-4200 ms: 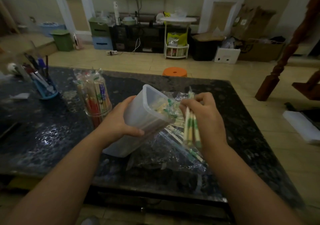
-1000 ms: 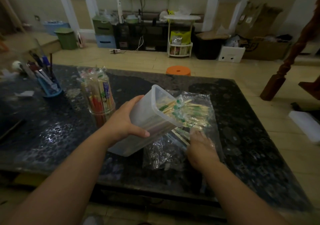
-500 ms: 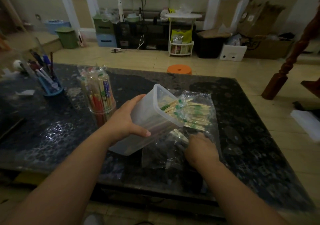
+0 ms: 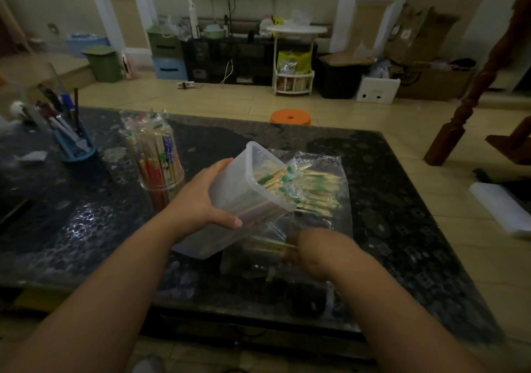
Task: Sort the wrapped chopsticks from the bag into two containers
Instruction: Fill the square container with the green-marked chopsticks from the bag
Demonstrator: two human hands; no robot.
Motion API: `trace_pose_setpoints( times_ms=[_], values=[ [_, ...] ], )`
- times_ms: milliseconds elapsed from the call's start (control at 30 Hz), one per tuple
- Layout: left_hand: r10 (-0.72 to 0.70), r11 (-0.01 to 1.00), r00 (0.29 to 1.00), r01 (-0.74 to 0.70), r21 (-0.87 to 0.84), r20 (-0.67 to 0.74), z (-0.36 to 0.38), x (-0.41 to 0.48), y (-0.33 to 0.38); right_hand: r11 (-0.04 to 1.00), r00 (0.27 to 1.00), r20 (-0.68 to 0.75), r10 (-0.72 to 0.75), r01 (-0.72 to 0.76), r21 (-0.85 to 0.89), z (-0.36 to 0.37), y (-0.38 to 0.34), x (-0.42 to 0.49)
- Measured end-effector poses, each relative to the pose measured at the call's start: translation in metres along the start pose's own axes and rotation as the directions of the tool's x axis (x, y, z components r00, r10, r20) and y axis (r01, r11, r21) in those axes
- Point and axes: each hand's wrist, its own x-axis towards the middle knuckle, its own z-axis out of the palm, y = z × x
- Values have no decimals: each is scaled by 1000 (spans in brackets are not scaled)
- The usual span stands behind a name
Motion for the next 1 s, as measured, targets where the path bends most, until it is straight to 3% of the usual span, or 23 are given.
trace_pose_setpoints(
  times_ms=[167, 400, 633, 733, 833, 900, 933, 1000],
  values=[
    [13, 1000, 1000, -13, 5, -2, 1, 0, 1, 965, 976, -202, -87, 32, -259, -21, 0, -20],
    [-11, 999, 1000, 11, -44, 7, -2, 2, -6, 967, 938, -301, -171, 101, -233, -51, 1, -49],
    [-1, 999, 1000, 1, -34, -18, -3, 2, -7, 949, 792, -551, -262, 108, -297, -50, 13, -41],
    [-11, 999, 1000, 10, -38, -25, -5, 4, -7, 903, 652, -647, -396, 147, -404, -41, 18, -26],
    [-11, 999, 1000, 10, -39, -13, -5, 5, -6, 917, 379, -835, -399, 165, -363, -37, 25, -23],
    [11, 998, 1000, -12, -68, -17, -4, 5, -9, 939, 237, -910, -341, 124, -320, -35, 27, -24],
    [18, 996, 1000, -19, -85, -16, -4, 5, -11, 952, 192, -933, -304, 89, -292, -35, 25, -26],
    [13, 996, 1000, -14, -89, -16, -4, 5, -13, 973, 171, -959, -228, 64, -220, -36, 23, -27]
  ],
)
